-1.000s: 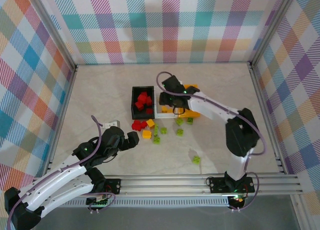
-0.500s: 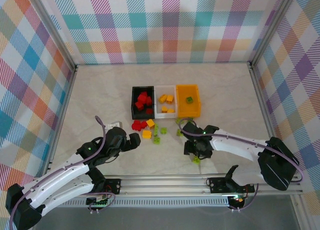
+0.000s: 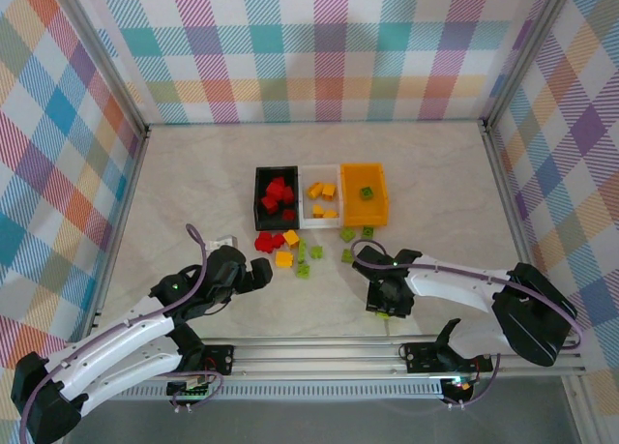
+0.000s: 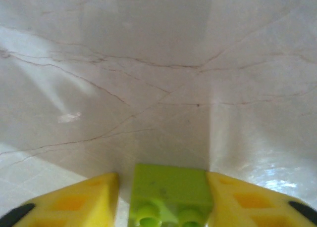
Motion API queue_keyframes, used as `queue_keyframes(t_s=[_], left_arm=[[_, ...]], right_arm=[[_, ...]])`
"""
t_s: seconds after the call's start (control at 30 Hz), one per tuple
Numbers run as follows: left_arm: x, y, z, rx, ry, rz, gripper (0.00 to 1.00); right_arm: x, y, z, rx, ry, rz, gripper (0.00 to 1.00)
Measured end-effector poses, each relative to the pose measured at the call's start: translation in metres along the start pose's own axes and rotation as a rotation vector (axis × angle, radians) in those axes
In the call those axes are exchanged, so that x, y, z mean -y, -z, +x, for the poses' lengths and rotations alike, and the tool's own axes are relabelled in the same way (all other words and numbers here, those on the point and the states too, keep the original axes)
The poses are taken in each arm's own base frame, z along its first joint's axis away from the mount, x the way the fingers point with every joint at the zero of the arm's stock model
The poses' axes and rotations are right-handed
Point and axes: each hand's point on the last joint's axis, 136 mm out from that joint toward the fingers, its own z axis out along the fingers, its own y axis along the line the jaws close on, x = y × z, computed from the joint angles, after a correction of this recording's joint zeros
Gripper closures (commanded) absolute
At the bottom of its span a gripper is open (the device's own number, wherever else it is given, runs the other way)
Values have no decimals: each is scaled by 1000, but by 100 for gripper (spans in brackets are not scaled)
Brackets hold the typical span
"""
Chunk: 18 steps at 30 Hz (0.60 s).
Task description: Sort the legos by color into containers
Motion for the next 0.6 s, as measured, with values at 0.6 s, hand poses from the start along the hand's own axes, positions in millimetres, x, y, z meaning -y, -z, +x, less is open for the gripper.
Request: queue_keyframes(t_s=[0.6], left_arm=[[1,-4,1,-16,-10,-21,0]], right_arm=[[-79,133,-170,504,-18,-261,66]])
